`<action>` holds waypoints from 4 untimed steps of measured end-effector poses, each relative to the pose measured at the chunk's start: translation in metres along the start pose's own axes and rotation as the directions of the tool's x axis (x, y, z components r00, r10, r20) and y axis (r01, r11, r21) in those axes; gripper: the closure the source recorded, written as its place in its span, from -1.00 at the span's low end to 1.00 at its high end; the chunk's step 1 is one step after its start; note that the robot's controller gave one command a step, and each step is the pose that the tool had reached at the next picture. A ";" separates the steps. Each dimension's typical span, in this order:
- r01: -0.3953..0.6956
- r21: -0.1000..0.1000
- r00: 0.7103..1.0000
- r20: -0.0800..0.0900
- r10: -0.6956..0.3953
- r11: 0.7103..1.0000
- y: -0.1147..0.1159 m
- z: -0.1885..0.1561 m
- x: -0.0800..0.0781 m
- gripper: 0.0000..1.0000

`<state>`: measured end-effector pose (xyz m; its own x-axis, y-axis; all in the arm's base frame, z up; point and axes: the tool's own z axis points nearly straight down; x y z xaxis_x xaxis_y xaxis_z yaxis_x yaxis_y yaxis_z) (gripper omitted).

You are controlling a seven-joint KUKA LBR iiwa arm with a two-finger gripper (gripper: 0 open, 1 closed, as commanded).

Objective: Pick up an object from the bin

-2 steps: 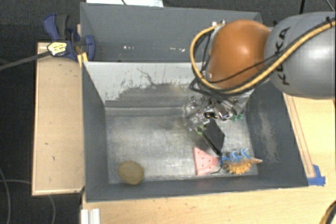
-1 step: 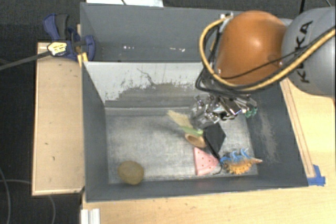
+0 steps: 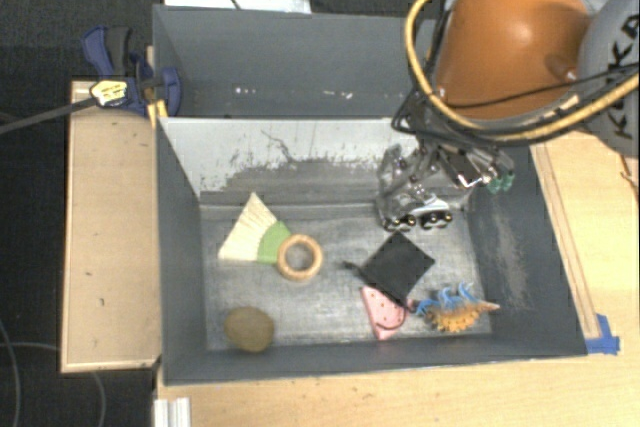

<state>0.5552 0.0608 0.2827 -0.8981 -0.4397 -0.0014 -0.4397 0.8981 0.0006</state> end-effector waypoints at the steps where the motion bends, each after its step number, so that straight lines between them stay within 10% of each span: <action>1: 0.023 0.008 1.000 0.016 -0.023 1.000 -0.005 0.008 -0.006 1.00; 3: 0.105 -0.006 0.994 -0.009 -0.105 0.994 -0.002 0.017 0.008 1.00; 4: -0.060 0.002 0.998 0.004 0.060 0.998 0.018 0.115 0.054 -1.00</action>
Offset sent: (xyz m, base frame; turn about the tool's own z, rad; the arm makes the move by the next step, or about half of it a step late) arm -0.0129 -0.0060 -0.1313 -0.0105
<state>0.4990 0.0532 0.1677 -0.9230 -0.3847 -0.0048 -0.3847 0.9231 -0.0008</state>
